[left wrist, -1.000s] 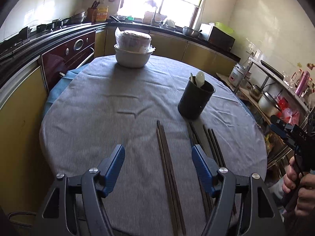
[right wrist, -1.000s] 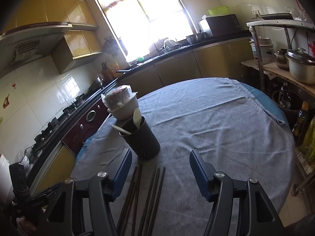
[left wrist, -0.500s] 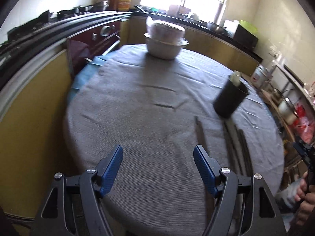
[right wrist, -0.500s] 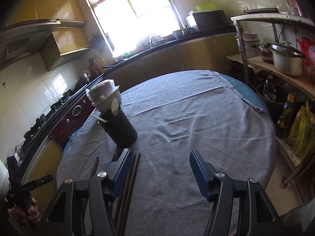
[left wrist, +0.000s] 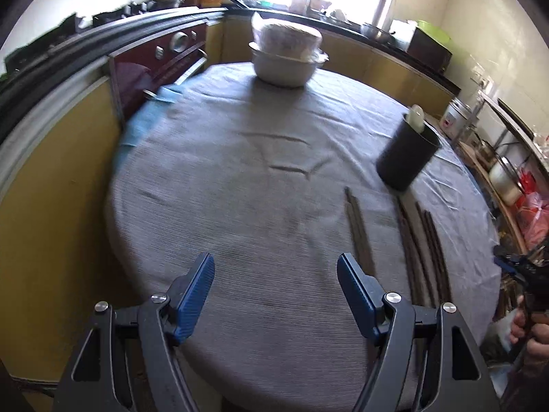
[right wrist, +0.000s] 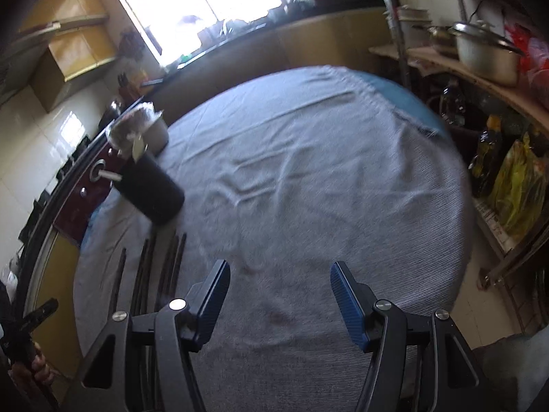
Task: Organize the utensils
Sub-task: 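Move both tools back over the dark chopsticks on the cloth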
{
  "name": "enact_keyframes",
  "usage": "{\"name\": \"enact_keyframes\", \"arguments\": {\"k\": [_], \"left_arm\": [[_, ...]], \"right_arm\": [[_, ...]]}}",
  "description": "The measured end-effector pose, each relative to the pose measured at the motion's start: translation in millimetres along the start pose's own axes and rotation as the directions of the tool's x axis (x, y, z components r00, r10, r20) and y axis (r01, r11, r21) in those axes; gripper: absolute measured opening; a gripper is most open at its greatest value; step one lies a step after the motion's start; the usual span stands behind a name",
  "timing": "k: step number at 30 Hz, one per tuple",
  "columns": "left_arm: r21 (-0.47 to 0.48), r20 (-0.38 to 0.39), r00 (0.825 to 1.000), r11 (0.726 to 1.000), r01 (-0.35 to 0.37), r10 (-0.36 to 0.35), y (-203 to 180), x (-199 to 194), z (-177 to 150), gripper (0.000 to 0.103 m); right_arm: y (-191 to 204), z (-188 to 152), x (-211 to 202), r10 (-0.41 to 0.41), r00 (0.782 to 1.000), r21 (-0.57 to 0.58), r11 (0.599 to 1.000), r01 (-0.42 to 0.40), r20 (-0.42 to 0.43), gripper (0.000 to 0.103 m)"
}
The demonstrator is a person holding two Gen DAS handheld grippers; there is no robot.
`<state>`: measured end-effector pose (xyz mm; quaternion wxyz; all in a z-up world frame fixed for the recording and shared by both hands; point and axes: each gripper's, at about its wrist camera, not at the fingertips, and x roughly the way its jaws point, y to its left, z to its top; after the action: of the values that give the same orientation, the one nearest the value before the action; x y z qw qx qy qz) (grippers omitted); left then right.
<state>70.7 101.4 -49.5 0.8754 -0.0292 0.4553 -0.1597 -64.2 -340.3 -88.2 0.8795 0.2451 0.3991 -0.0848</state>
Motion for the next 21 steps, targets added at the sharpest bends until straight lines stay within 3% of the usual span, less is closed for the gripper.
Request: {"name": "enact_keyframes", "arguments": {"k": [7,15,19,21], "left_arm": [[0.056,-0.068,0.998,0.998,0.02,-0.016,-37.3,26.2,-6.5,0.074],[0.054,-0.087,0.996,0.998,0.036,-0.031,-41.4,33.8,-6.0,0.074],[0.037,-0.086,0.996,0.999,0.039,-0.036,-38.1,36.3,-3.1,0.074],[0.034,-0.085,0.996,0.999,0.041,-0.038,-37.1,36.7,-2.6,0.074]], "right_arm": [[23.1,0.3,25.1,0.117,0.989,0.009,0.993,-0.117,-0.086,0.064],[26.9,5.6,34.6,0.171,0.978,0.054,0.985,-0.165,-0.12,0.063],[33.9,7.6,35.8,0.127,0.983,0.005,0.992,-0.127,-0.13,0.045],[39.4,9.2,36.7,0.083,0.988,-0.033,0.996,-0.088,-0.131,0.043]]}}
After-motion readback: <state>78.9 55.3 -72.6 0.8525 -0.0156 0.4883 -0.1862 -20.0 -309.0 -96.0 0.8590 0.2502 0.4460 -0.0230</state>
